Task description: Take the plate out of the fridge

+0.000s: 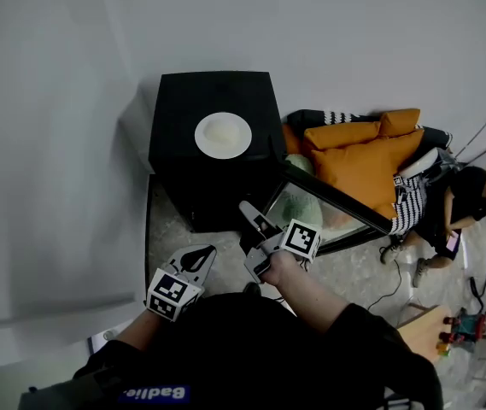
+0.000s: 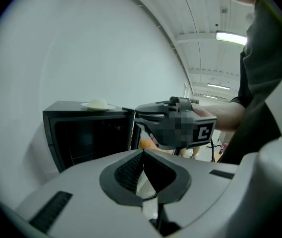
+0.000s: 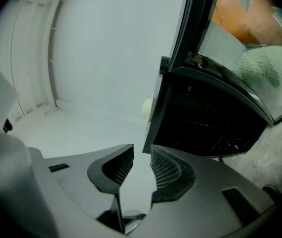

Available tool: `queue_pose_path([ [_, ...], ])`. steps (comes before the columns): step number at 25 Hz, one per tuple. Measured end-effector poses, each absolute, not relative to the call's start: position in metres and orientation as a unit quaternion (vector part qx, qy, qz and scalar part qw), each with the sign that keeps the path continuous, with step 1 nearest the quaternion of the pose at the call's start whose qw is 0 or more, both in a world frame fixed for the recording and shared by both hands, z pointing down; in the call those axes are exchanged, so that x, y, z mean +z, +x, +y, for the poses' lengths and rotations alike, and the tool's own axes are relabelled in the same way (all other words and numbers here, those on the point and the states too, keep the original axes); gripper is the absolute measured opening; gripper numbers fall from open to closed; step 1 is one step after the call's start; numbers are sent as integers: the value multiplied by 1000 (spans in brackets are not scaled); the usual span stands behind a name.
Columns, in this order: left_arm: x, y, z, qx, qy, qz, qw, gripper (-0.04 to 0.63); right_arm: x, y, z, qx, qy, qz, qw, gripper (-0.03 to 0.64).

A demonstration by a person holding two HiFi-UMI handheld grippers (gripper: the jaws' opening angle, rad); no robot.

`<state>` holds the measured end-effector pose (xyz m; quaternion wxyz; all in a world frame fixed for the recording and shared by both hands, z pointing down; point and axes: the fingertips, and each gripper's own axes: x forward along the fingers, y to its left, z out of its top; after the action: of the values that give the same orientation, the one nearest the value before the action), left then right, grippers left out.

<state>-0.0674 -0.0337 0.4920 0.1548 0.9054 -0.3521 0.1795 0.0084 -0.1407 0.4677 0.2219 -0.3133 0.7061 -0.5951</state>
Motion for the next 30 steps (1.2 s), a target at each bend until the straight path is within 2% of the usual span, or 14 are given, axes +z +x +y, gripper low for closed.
queue_pose_path([
  [14, 452, -45, -26, 138, 926, -321, 140, 8, 456, -3, -73, -473, -267, 826, 152, 105],
  [20, 453, -42, -20, 130, 927, -321, 146, 8, 455, 5, -57, -362, -287, 882, 94, 20],
  [24, 452, -42, -18, 121, 927, -321, 150, 8, 457, 0, -42, -290, -278, 915, 46, 11],
  [30, 452, -41, -15, 111, 930, -316, 154, 8, 456, -8, -31, -237, -257, 937, 14, 11],
])
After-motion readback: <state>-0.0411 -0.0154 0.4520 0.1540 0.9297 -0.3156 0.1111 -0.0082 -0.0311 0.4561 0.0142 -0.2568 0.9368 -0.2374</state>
